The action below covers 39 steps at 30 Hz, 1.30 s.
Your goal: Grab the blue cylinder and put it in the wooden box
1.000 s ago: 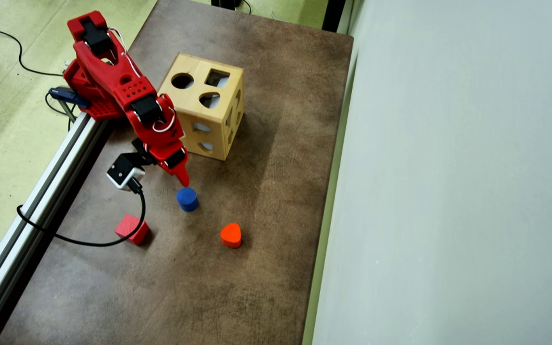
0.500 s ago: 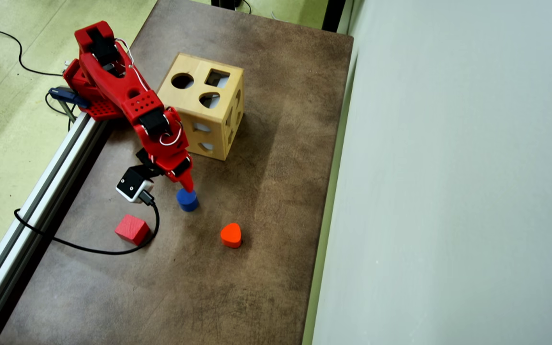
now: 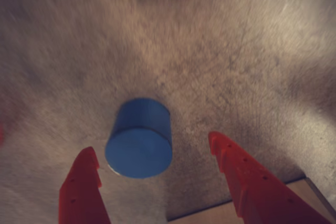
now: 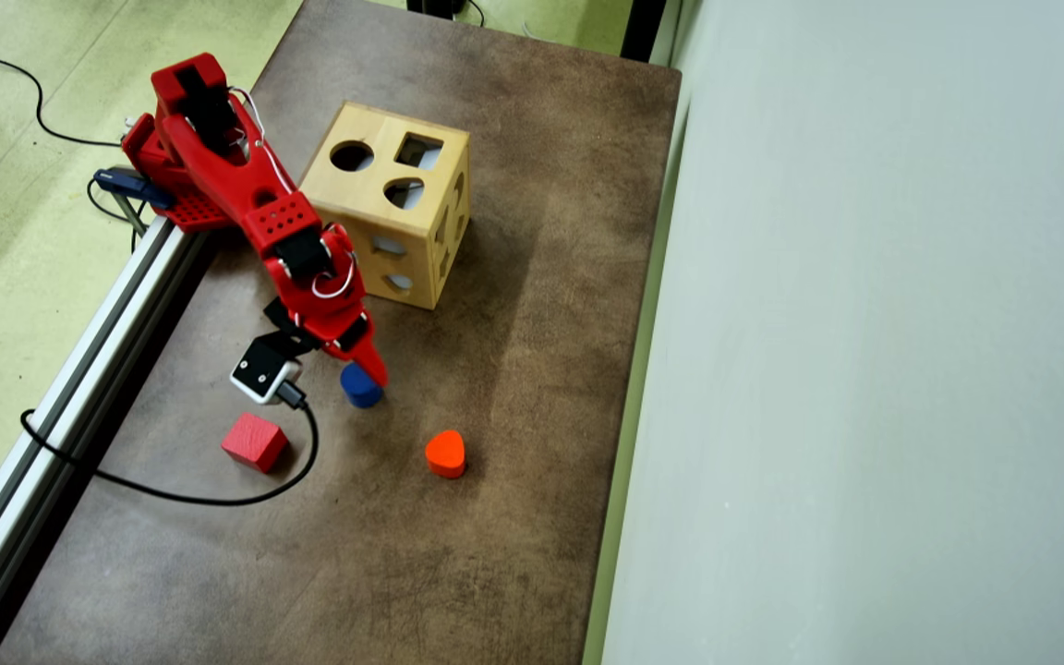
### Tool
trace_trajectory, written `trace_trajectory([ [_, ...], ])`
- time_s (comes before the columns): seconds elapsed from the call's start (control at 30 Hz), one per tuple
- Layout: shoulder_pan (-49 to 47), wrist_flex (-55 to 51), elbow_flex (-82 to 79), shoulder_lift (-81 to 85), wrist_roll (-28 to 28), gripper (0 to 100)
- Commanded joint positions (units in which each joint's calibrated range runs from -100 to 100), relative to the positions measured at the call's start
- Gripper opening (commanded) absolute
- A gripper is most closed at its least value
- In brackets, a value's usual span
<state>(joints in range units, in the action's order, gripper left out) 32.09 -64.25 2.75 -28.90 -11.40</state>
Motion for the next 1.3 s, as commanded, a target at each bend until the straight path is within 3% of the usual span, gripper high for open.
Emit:
trace_trajectory([
  [0.0, 0.16, 0.67, 5.39, -0.78, -0.34, 33],
  [0.23, 0.16, -0.29, 13.79, -4.60, -0.34, 33],
  [1.27, -2.82, -0.45, 11.02, -8.43, -0.29, 34],
])
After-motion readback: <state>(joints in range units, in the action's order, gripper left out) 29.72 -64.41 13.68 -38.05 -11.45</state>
